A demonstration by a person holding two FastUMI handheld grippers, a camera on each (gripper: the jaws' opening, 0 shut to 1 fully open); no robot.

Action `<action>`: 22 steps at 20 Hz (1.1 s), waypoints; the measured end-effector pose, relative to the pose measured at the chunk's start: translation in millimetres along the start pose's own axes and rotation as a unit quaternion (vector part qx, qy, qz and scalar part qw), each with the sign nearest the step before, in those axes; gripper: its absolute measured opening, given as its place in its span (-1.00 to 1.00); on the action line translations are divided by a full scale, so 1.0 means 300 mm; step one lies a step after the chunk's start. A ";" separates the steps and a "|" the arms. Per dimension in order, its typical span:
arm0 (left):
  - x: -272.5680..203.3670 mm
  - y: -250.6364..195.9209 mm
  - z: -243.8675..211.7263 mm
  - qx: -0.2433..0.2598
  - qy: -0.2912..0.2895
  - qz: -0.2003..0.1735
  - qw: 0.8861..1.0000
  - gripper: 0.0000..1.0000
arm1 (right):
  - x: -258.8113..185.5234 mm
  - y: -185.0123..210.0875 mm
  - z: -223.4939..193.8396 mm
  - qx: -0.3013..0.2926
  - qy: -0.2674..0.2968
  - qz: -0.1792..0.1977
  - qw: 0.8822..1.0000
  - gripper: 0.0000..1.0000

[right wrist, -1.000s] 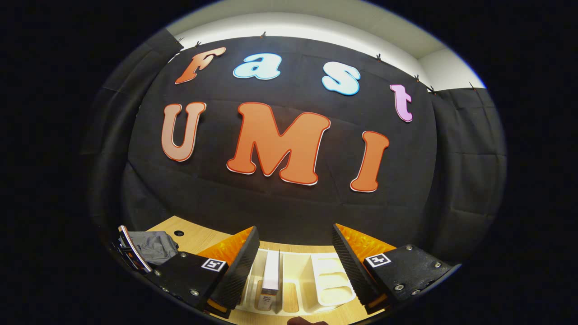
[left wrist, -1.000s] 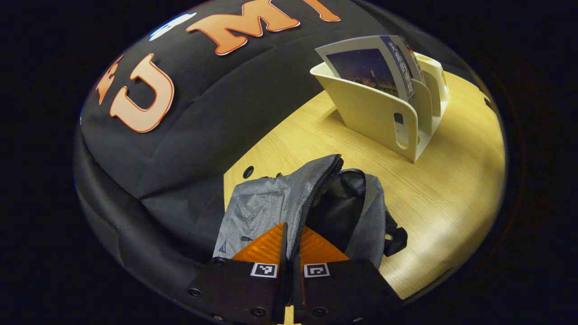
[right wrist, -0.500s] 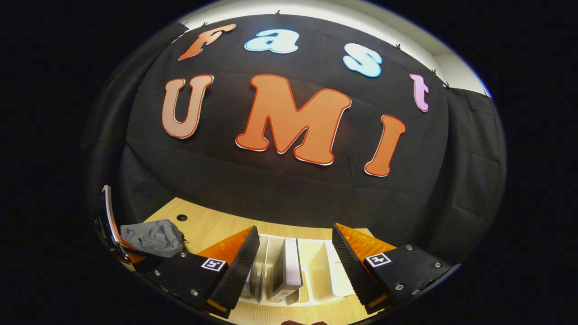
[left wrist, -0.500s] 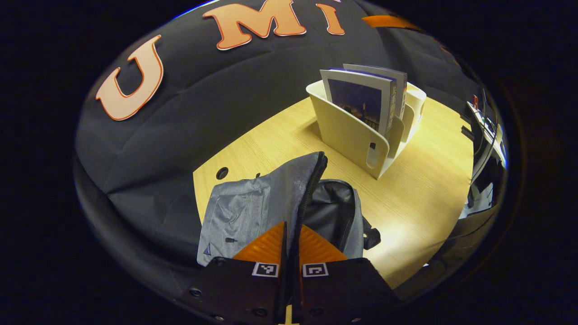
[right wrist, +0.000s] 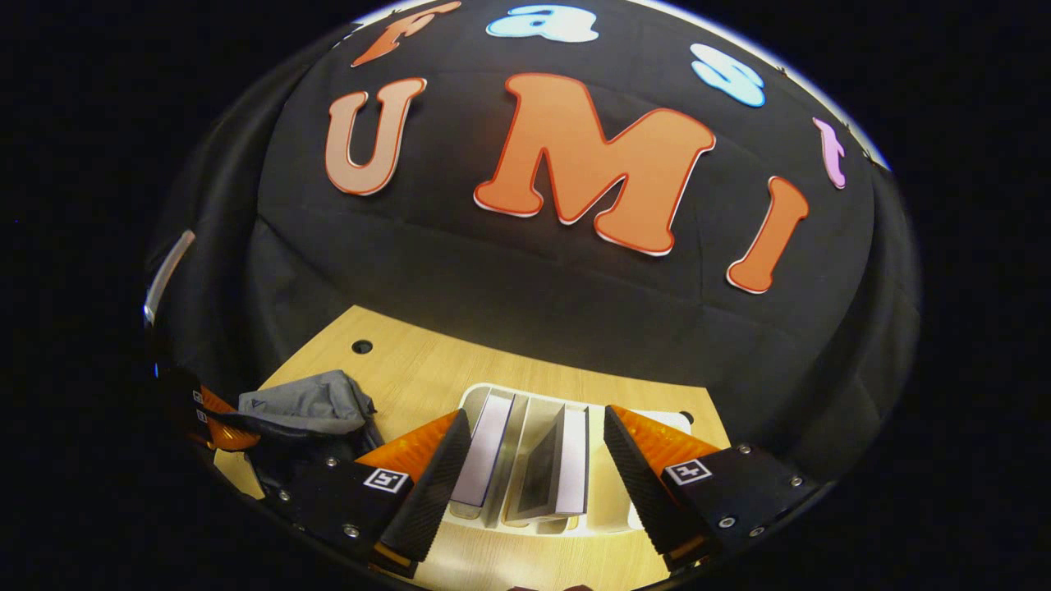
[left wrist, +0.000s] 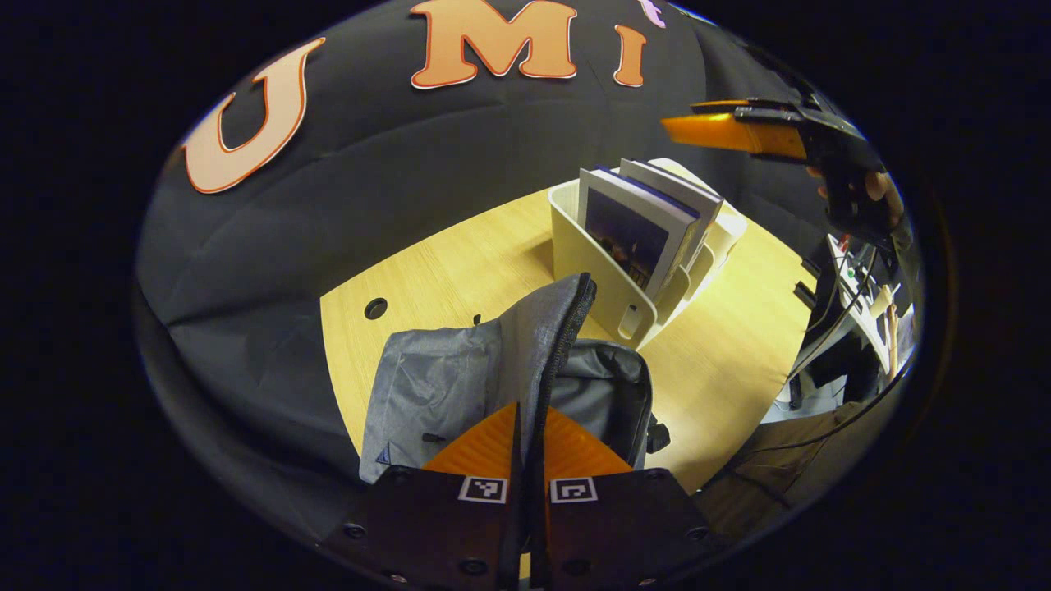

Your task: Open the schoolbag, grab two books from the bookshelf and put them into the schoolbag.

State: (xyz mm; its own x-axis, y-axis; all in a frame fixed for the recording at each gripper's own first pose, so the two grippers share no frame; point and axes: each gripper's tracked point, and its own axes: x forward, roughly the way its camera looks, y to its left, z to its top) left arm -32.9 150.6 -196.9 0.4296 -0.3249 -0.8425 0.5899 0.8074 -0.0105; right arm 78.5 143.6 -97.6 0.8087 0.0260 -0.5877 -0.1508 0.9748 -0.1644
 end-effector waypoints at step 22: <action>-0.007 0.029 0.024 -0.054 0.025 0.014 0.998 -0.89 | 0.293 0.191 -0.300 0.094 0.310 0.077 0.943 0.39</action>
State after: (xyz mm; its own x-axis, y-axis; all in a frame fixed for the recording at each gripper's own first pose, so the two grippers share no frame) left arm -23.7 154.9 -191.5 0.4092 -0.2780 -0.8691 0.5002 0.8649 -0.0411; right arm 89.8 181.7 -230.1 0.2897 0.0925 -0.9526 -0.0884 0.9936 0.0697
